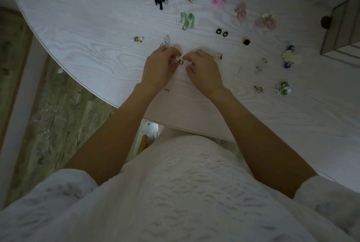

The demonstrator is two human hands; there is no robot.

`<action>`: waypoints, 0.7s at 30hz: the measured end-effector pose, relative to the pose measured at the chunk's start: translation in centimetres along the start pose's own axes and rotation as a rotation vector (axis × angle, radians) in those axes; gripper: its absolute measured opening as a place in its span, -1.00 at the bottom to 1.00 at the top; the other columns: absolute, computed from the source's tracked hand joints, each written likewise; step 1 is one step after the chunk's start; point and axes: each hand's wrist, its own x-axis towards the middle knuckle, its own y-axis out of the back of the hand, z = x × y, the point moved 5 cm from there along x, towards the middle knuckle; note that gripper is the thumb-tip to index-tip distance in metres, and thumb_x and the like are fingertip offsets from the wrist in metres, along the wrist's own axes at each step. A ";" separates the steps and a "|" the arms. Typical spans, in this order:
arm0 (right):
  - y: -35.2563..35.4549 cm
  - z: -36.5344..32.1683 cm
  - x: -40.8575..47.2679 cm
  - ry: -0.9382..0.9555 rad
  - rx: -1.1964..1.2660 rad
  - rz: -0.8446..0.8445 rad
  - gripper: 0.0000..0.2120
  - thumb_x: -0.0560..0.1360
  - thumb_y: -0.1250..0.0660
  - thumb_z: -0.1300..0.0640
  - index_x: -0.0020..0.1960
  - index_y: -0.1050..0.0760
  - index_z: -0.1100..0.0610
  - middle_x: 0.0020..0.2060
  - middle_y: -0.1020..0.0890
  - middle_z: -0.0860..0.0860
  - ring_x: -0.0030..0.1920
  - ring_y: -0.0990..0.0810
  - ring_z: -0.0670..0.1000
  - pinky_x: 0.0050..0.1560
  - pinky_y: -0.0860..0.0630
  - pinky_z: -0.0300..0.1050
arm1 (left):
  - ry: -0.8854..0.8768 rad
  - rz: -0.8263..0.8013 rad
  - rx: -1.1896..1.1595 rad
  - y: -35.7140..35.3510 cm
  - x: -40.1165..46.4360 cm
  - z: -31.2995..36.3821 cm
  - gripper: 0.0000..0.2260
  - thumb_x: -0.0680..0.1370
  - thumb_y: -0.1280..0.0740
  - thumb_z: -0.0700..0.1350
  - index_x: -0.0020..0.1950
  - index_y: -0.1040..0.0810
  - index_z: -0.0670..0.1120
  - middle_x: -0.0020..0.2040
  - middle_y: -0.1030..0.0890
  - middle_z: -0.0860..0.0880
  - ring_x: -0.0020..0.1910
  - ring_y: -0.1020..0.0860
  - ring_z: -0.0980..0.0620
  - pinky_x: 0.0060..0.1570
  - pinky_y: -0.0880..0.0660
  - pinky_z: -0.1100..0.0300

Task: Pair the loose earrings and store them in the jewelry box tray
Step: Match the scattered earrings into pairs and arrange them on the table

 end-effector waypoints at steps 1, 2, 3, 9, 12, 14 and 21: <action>-0.2 -0.1 0.1 -0.003 -0.017 -0.008 -0.77 0.47 -0.27 0.26 0.12 -0.52 0.19 0.05 -0.56 0.11 0.05 -0.51 0.08 -0.01 -0.40 -0.17 | -0.011 -0.015 0.022 -0.2 0.2 0.2 -0.85 0.44 -0.37 -0.19 0.00 -0.61 -0.10 -0.06 -0.59 -0.11 -0.15 -0.55 -0.01 -0.18 -0.33 0.30; -0.4 -0.1 0.3 -0.012 -0.028 -0.010 -0.79 0.48 -0.29 0.23 0.11 -0.52 0.19 0.05 -0.55 0.11 0.05 -0.50 0.07 -0.03 -0.38 -0.18 | -0.015 -0.022 0.037 -0.2 0.3 0.3 -0.87 0.44 -0.36 -0.20 -0.03 -0.61 -0.10 -0.07 -0.59 -0.13 -0.16 -0.56 -0.03 -0.19 -0.32 0.29; -0.5 -0.1 0.4 -0.024 -0.034 -0.005 -0.80 0.47 -0.31 0.20 0.09 -0.52 0.19 0.04 -0.55 0.11 0.04 -0.50 0.07 -0.05 -0.37 -0.19 | -0.015 -0.027 0.048 -0.3 0.3 0.3 -0.88 0.44 -0.36 -0.20 -0.05 -0.62 -0.11 -0.08 -0.59 -0.13 -0.16 -0.56 -0.04 -0.20 -0.32 0.28; -0.6 -0.1 0.6 -0.046 -0.090 0.023 -0.83 0.49 -0.31 0.10 0.04 -0.53 0.15 0.01 -0.55 0.07 0.01 -0.51 0.04 -0.14 -0.40 -0.15 | -0.049 -0.038 0.093 -0.2 -0.2 0.1 -0.87 0.48 -0.36 -0.08 -0.05 -0.61 -0.11 -0.09 -0.59 -0.12 -0.15 -0.56 -0.04 -0.23 -0.36 0.22; -0.4 0.1 0.7 -0.040 -0.106 0.026 -0.83 0.53 -0.24 0.11 0.03 -0.55 0.14 0.01 -0.55 0.06 0.00 -0.51 0.03 -0.15 -0.38 -0.17 | -0.042 -0.030 0.135 -0.1 0.0 -0.2 -0.81 0.50 -0.32 0.01 -0.06 -0.60 -0.10 -0.10 -0.58 -0.10 -0.12 -0.54 -0.05 -0.23 -0.34 0.20; -0.1 0.4 0.7 -0.054 -0.125 0.042 -0.83 0.55 -0.21 0.13 0.03 -0.54 0.15 0.02 -0.56 0.06 -0.01 -0.52 0.03 -0.15 -0.37 -0.18 | -0.020 -0.030 0.147 -0.1 0.2 -0.3 -0.77 0.50 -0.32 0.06 -0.06 -0.58 -0.10 -0.10 -0.57 -0.10 -0.10 -0.52 -0.05 -0.23 -0.32 0.19; 0.7 0.5 1.7 -0.015 -0.135 0.006 -0.83 0.55 -0.16 0.22 0.04 -0.51 0.20 -0.02 -0.58 0.12 -0.06 -0.53 0.09 -0.11 -0.43 -0.07 | 0.056 -0.085 0.080 0.0 0.9 -0.6 -0.83 0.52 -0.31 0.00 -0.03 -0.59 -0.09 -0.06 -0.60 -0.10 -0.06 -0.53 -0.04 -0.15 -0.37 0.20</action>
